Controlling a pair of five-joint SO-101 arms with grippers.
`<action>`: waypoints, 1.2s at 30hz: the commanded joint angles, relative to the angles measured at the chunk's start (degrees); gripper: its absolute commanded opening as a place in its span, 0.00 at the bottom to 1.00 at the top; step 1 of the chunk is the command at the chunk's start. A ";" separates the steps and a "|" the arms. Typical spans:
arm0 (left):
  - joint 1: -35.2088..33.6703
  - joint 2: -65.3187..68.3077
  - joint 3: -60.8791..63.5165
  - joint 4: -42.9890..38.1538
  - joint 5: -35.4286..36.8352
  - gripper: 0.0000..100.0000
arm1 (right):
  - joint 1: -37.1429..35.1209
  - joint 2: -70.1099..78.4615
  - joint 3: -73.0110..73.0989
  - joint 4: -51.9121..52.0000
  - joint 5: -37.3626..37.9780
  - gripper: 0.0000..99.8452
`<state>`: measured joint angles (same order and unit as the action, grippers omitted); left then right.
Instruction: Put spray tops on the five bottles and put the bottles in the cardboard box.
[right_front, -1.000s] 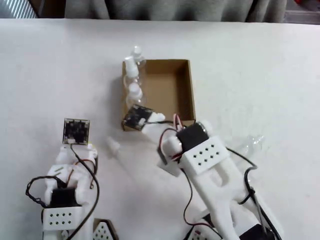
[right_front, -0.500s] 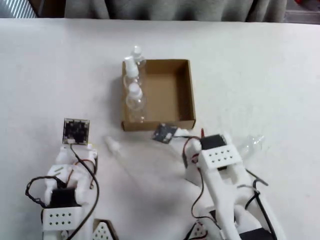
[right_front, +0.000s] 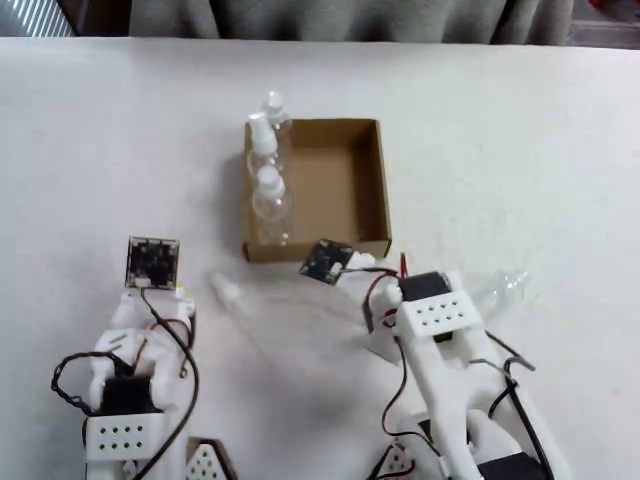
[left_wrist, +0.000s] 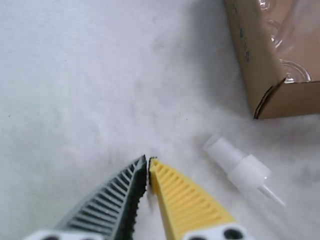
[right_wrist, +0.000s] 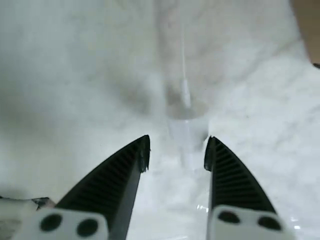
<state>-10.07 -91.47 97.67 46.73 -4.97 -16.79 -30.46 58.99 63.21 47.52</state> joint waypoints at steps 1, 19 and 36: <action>-0.48 -0.57 -0.35 -1.67 -0.44 0.02 | 0.31 -1.19 -0.26 -0.84 0.35 0.23; -0.48 -0.57 -0.35 -1.49 -0.44 0.02 | 0.13 7.43 4.13 -13.05 0.70 0.23; -10.86 -0.40 -3.69 -2.81 6.77 0.02 | -3.47 -2.86 -17.32 13.05 0.35 0.02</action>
<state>-17.10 -91.47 97.67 45.05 -2.42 -17.58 -27.56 48.70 68.48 47.69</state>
